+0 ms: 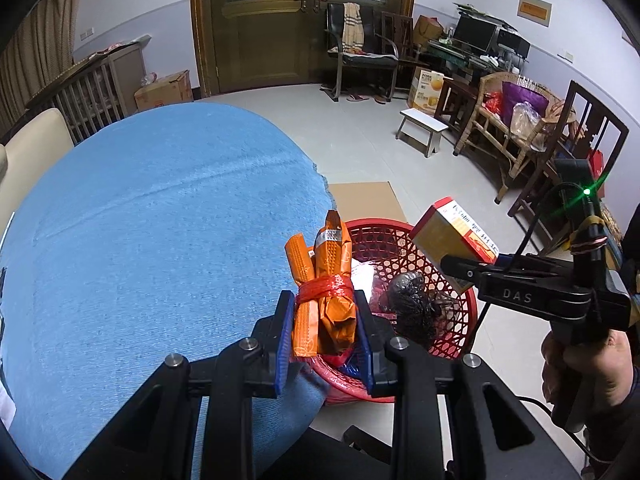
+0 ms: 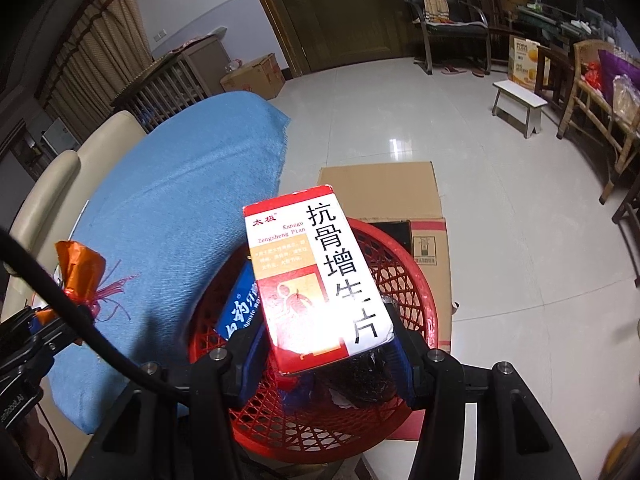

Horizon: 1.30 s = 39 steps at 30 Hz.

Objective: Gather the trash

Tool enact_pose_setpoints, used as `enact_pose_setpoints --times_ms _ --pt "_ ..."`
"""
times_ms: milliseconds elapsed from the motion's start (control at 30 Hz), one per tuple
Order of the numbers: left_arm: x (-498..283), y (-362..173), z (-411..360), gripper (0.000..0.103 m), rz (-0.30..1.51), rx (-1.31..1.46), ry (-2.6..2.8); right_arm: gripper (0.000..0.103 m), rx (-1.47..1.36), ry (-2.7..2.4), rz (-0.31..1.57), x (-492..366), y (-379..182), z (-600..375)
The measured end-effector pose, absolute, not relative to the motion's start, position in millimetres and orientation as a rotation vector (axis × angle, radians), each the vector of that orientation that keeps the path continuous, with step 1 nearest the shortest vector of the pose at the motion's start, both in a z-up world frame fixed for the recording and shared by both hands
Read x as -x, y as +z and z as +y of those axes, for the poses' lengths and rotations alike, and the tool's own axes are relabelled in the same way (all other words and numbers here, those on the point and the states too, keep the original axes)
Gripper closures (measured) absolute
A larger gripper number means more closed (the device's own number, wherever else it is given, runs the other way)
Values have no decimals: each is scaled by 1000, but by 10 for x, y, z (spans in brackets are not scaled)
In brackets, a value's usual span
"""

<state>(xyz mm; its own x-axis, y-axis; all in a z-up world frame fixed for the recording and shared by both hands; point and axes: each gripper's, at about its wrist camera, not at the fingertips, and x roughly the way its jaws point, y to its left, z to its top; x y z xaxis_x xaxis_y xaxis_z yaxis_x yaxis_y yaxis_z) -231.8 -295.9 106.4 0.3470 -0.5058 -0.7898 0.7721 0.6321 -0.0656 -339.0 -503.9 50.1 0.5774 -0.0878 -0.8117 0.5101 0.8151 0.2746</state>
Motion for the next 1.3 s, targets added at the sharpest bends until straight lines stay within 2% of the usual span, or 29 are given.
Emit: enact_pose_setpoints --times_ms 67,167,867,933,967,1000,1300 --pt "2316 1045 -2971 74 886 -350 -853 45 -531 -366 906 3361 446 -5060" --pt "2309 1002 -3024 74 895 -360 -860 25 -551 -359 920 3326 367 -5096" --pt "2579 652 -3622 72 986 -478 -1005 24 -639 -437 707 3818 944 -5584" --pt "2574 569 -3684 51 1027 -481 -1026 24 -648 -436 701 3839 955 -5607" --pt "2569 544 -3706 28 1034 -483 -1021 24 -651 -436 698 3848 960 -5611" --pt "2565 531 -3712 23 1027 -481 -1007 24 -650 -438 695 3858 970 -5615" --pt "2450 599 -3604 23 1010 -442 -965 24 -635 -444 689 3853 1047 -5600"
